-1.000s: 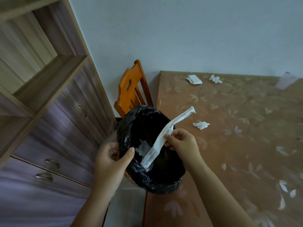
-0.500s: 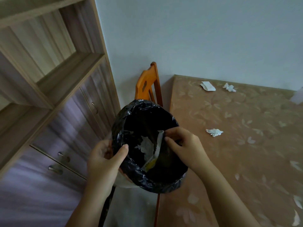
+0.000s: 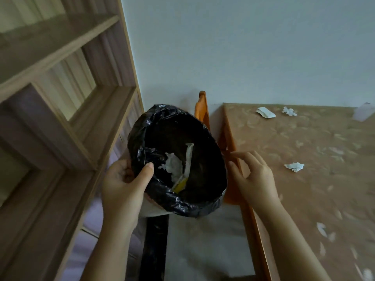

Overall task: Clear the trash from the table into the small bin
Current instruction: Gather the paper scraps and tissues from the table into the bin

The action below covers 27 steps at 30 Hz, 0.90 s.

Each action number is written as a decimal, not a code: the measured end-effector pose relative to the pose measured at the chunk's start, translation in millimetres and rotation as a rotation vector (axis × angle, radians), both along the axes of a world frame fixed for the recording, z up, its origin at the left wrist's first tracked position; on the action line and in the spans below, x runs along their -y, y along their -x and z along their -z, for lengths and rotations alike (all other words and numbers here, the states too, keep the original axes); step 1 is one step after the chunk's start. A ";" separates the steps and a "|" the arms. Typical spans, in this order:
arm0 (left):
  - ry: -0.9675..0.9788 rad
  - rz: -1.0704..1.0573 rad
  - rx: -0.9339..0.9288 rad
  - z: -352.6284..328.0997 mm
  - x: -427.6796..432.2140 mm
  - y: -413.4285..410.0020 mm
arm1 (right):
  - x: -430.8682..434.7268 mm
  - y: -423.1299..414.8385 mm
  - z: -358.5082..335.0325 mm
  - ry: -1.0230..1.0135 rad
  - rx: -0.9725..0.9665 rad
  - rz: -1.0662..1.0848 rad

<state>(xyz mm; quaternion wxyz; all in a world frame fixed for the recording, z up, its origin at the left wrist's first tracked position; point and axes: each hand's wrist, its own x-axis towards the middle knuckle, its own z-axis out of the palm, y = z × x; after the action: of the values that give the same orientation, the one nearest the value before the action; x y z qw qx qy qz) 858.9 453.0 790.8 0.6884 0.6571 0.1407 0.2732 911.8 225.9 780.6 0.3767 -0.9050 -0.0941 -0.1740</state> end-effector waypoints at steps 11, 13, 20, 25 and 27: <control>-0.065 0.145 0.225 -26.2 -26.6 -94.7 | -16.9 -49.0 4.7 0.009 0.044 0.167; -0.070 0.201 0.242 -28.8 -20.4 -121.6 | -11.3 -67.2 6.1 -0.005 0.064 0.213; -0.092 0.356 0.280 -45.1 15.4 -227.2 | 30.3 -138.8 5.9 -0.037 0.074 0.366; -0.109 0.460 0.292 -49.4 48.6 -289.6 | 55.3 -180.4 12.3 -0.081 0.032 0.482; -0.143 0.508 0.272 -46.6 61.4 -311.6 | 62.5 -190.4 19.2 -0.107 -0.003 0.552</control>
<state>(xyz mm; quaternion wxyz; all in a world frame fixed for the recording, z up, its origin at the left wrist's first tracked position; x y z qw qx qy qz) 1170.5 391.6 837.4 0.6991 0.6755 -0.1416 0.1867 1102.2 163.4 761.4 0.3623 -0.8754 0.1659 -0.2737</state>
